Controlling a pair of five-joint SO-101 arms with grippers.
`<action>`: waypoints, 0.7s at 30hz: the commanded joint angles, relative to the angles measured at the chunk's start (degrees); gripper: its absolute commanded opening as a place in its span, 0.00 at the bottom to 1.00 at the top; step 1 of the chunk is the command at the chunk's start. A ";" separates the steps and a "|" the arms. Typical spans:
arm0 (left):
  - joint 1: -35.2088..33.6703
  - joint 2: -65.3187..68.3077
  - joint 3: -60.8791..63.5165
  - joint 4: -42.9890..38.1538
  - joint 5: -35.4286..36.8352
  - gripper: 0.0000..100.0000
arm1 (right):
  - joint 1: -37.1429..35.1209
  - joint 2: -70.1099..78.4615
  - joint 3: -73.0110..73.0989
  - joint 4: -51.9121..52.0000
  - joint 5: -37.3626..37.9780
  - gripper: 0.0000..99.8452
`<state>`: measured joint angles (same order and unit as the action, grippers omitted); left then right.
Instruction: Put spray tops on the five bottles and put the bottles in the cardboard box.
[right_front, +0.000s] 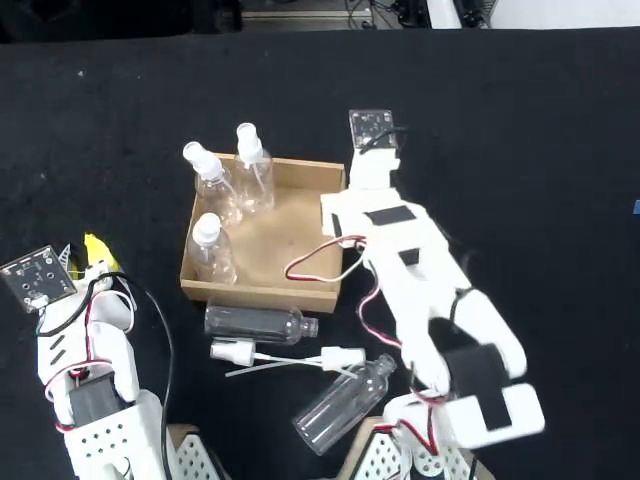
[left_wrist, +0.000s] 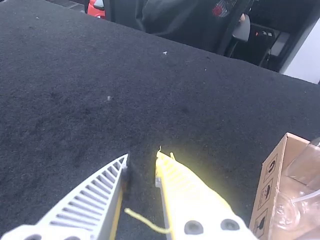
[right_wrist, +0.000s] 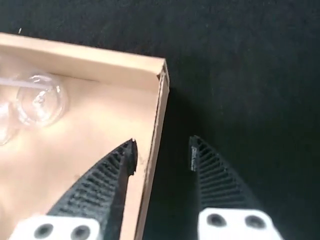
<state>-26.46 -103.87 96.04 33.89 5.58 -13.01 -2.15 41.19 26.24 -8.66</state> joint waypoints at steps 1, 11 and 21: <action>0.13 -0.26 1.36 0.26 0.00 0.08 | -0.09 2.07 -4.26 -4.57 0.00 0.09; 0.04 -0.26 1.36 0.26 0.00 0.08 | 0.00 13.67 -14.99 -4.66 0.09 0.06; 0.04 -0.26 1.36 0.26 0.00 0.08 | 0.09 22.29 -24.04 -4.75 0.09 0.06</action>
<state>-26.46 -103.87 96.04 33.89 5.58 -12.84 20.62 22.11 22.99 -8.66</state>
